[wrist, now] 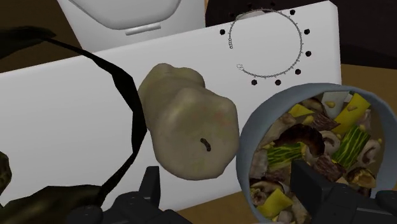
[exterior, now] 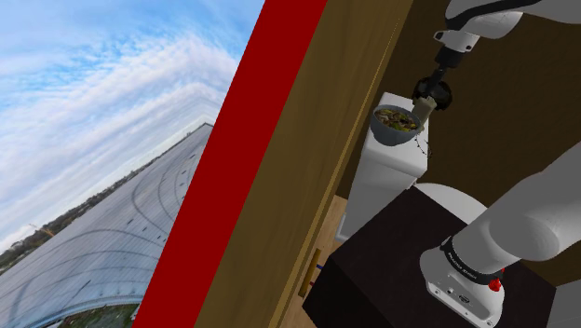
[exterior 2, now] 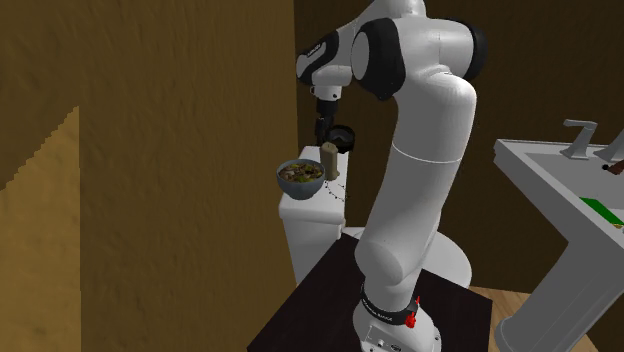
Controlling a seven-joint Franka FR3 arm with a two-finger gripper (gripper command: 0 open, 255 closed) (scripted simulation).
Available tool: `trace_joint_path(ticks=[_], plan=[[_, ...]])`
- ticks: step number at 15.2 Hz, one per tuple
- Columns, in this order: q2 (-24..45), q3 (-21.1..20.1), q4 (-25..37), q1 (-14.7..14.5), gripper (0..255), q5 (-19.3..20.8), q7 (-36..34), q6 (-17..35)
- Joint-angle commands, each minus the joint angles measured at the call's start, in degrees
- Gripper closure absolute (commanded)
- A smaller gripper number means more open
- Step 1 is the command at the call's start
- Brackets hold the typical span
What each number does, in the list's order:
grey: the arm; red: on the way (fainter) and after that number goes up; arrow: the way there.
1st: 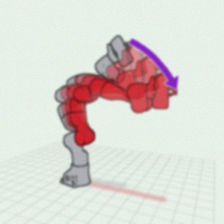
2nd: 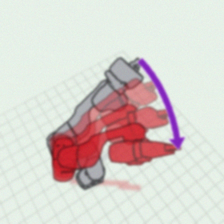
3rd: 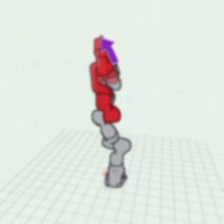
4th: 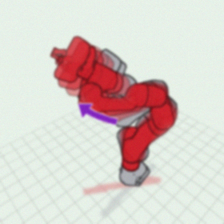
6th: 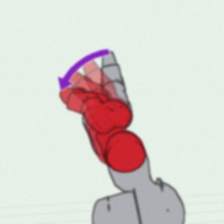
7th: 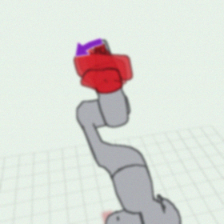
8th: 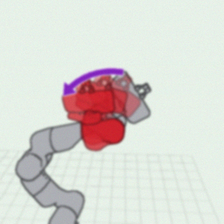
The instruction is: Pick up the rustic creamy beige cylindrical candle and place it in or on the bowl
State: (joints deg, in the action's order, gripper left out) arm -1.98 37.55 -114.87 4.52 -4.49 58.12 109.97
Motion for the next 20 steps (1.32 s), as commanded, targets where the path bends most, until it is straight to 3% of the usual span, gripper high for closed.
trace_joint_path(ticks=[1,8,16,17,20], plan=[[3.68,1.03,2.47,0.71,0,-2.39,3.15,0.32],[5.4,0.73,-1.78,0.75,0,-3.88,4.19,5.86],[5.4,0.73,-1.78,0.76,0,-3.88,4.19,5.85],[5.4,0.73,-1.78,0.76,255,-3.88,4.19,5.85],[5.44,0.73,-1.73,0.76,255,-3.91,4.19,5.83]])
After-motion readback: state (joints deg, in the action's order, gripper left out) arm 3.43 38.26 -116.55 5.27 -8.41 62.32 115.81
